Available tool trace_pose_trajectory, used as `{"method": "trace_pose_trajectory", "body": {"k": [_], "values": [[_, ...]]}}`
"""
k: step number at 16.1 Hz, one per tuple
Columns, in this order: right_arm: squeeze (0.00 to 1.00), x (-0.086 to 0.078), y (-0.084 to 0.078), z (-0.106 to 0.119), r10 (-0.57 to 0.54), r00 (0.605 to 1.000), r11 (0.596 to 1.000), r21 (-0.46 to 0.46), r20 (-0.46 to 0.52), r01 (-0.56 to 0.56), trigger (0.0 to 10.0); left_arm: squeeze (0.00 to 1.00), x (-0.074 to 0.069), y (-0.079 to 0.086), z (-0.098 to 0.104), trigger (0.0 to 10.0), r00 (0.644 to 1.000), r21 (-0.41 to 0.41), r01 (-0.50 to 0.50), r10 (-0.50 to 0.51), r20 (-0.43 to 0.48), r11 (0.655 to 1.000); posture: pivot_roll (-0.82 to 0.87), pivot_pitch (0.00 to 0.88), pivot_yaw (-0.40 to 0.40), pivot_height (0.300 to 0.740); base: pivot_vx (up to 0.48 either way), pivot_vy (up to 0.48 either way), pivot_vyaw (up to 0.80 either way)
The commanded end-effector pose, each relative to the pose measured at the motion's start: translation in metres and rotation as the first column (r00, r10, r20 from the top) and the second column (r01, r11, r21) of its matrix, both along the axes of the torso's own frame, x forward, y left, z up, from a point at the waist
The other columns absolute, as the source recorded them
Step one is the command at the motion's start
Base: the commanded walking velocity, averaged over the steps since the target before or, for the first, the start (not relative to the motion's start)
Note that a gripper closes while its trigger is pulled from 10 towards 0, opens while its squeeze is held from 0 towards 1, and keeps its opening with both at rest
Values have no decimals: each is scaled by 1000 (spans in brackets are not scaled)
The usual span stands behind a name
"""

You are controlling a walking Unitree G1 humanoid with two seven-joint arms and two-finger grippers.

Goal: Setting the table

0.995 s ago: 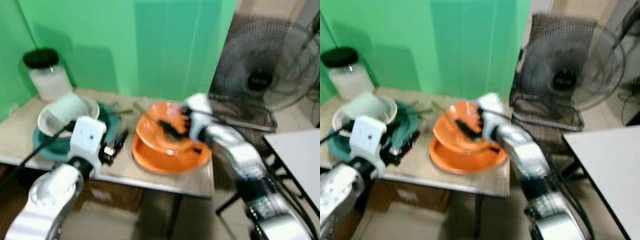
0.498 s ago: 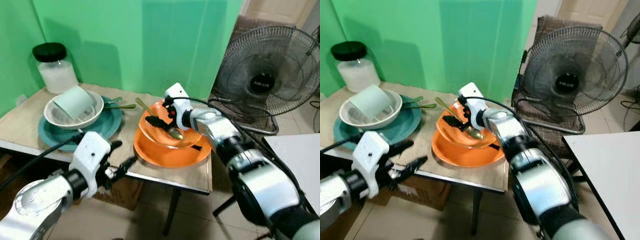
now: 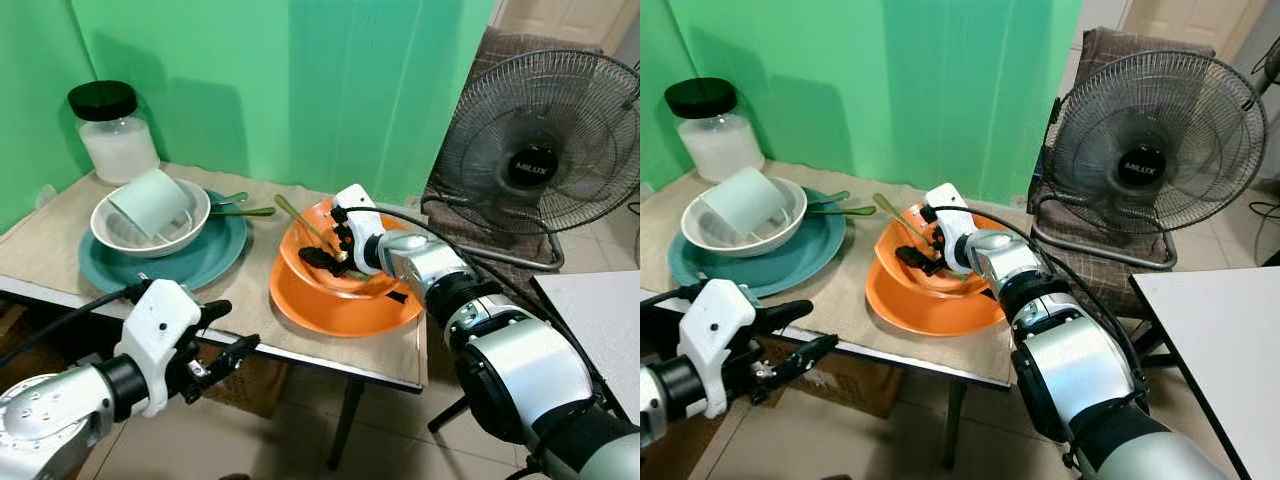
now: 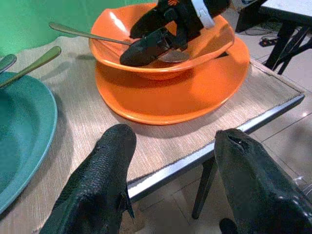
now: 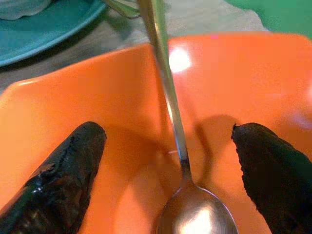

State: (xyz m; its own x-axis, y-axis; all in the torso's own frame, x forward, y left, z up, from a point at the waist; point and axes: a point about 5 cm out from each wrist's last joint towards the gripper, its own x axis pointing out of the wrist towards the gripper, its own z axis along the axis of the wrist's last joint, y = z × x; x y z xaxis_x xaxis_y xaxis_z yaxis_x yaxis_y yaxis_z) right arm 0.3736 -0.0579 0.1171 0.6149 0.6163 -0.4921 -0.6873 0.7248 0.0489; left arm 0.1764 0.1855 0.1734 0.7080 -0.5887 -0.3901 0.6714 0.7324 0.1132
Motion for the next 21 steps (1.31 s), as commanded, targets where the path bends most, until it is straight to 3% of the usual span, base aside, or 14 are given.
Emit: {"method": "trace_pose_trajectory", "body": {"k": [1,4,8,21], "values": [[0,4,-1,6,-27,999,1000,11,19,27,4588,0,-2,-1,4,10000,1000,4,17,-17,7,1000,121,0,-42,740,0,0,0],[0,4,0,5,-78,997,997,11,19,78,4039,0,-4,2,5,10000,1000,10,23,-23,-2,1000,135,9,-38,740,0,0,0],[0,4,2,4,-111,994,993,30,6,110,0,0,-8,3,6,10000,999,12,33,-32,-21,999,143,11,-39,740,0,0,0],[0,2,4,0,-94,995,995,17,-14,94,0,0,-5,-1,9,10000,998,-7,62,-62,-25,998,144,0,-42,740,0,0,0]]}}
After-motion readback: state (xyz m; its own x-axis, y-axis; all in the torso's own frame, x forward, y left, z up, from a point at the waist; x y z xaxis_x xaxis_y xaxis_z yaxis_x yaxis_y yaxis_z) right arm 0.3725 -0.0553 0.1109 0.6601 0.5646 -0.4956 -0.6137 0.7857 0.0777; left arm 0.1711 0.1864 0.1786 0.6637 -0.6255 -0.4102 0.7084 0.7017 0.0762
